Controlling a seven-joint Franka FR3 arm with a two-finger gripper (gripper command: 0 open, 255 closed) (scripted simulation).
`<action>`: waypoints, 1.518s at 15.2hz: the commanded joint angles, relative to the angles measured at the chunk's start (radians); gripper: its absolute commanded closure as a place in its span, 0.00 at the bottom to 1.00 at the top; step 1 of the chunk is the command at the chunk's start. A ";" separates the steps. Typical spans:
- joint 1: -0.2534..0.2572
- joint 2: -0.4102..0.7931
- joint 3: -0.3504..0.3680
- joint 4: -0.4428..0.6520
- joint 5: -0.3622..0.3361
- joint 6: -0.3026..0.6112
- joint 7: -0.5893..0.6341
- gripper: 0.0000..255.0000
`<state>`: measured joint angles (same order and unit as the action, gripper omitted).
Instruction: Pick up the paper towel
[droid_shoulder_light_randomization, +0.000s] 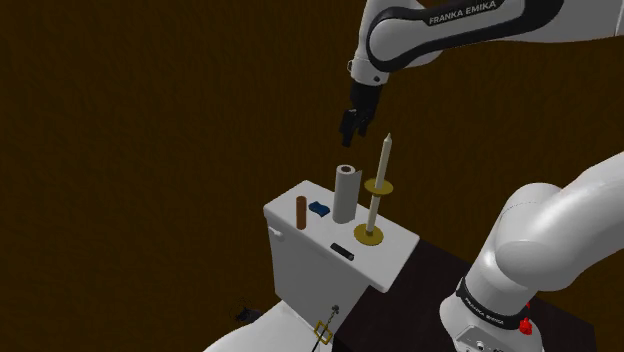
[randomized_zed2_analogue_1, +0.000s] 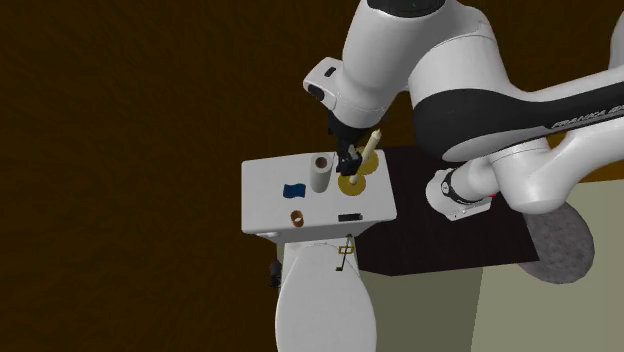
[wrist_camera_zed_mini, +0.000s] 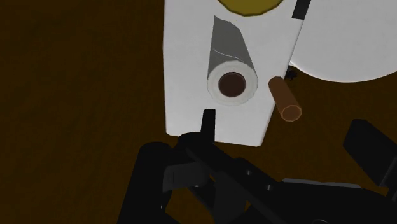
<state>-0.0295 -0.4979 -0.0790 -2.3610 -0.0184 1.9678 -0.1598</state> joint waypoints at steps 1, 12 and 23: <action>0.000 0.066 -0.004 0.003 0.001 0.041 0.000 0.00; -0.007 0.328 -0.030 0.000 0.011 0.229 -0.023 0.00; -0.007 0.355 -0.031 -0.024 0.015 0.280 -0.026 1.00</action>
<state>-0.0364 -0.1436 -0.1107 -2.3849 -0.0043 2.2480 -0.1857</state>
